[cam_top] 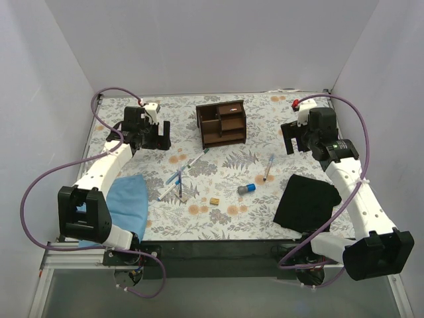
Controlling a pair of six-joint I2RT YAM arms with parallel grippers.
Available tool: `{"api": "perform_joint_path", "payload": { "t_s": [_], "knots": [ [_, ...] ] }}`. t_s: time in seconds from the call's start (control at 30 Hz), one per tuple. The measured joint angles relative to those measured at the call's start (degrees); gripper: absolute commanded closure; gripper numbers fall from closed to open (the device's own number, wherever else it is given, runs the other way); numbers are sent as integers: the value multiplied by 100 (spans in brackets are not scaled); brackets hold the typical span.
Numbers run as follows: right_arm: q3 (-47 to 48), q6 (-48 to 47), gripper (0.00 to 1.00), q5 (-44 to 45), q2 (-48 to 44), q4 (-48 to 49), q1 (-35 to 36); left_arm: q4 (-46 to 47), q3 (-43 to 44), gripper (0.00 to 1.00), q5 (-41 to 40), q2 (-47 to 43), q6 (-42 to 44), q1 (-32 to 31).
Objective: Sort the stationery into containers
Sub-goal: Pick up the pen from the center of the board.
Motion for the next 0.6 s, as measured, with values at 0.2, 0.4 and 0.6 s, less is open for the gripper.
{"api": "perform_joint_path", "payload": {
  "t_s": [0.2, 0.4, 0.6],
  "knots": [
    [-166, -407, 2, -581, -258, 37, -2, 2, -389, 28, -302, -11, 155, -787],
    [-214, -721, 2, -1287, -428, 28, 4, -72, -452, 32, -442, 0, 125, -1255],
    [-214, -761, 2, -1589, -426, 22, 4, -44, -452, 52, -625, 101, 0, -1189]
  ]
}}
